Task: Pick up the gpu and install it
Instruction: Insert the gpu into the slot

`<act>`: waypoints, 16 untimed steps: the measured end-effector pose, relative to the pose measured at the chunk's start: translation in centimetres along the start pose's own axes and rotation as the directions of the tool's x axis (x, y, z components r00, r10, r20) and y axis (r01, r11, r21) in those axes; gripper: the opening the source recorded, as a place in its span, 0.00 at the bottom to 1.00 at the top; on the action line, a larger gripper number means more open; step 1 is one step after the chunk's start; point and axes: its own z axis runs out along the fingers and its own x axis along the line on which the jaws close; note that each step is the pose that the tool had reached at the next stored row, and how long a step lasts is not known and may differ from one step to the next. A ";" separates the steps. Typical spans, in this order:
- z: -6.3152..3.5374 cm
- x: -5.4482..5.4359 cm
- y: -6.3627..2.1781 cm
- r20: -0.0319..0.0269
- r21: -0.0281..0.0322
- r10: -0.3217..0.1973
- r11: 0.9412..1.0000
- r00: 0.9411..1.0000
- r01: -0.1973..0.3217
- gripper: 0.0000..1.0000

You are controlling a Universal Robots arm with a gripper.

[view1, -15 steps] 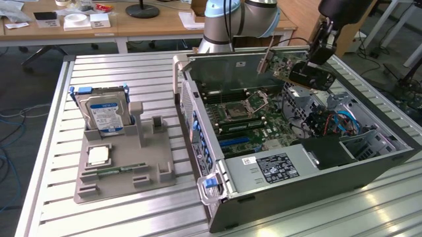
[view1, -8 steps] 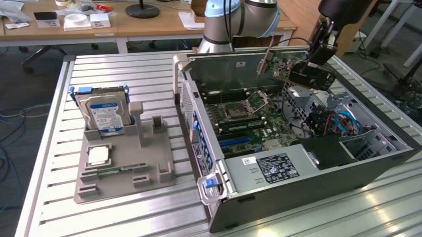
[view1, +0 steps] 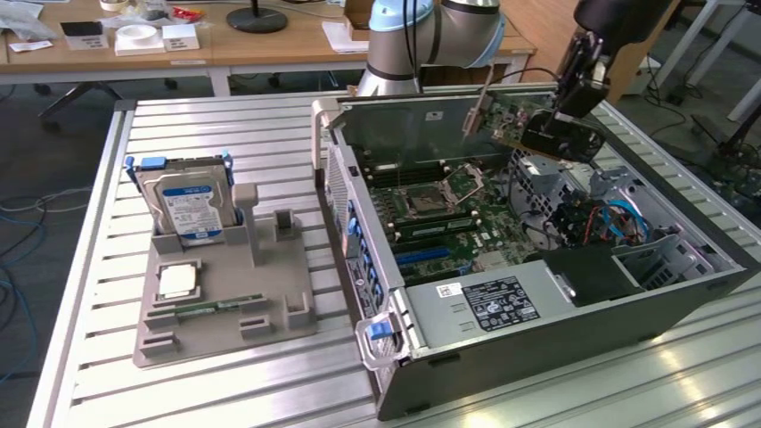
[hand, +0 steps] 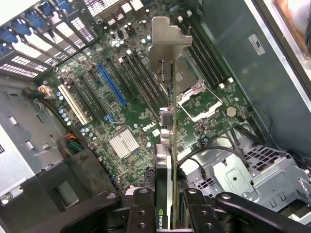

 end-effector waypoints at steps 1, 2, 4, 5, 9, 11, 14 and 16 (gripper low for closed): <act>0.00 0.0 0.00 0.000 0.000 -0.010 1.000 1.000 0.010 0.27; 0.00 0.0 0.00 -0.001 -0.001 -0.022 1.000 1.000 0.022 0.27; 0.00 0.0 0.00 -0.002 -0.001 -0.044 0.999 0.999 0.044 0.27; 0.00 0.0 0.00 -0.002 -0.002 -0.056 0.998 0.998 0.056 0.27; 0.00 0.0 0.00 -0.003 -0.003 -0.094 0.996 0.996 0.094 0.27; 0.00 0.0 0.00 -0.004 -0.003 -0.110 0.994 0.994 0.110 0.27; 0.00 0.0 0.00 -0.005 -0.004 -0.133 0.991 0.991 0.133 0.27; 0.00 0.0 0.00 -0.005 -0.004 -0.154 0.988 0.988 0.154 0.27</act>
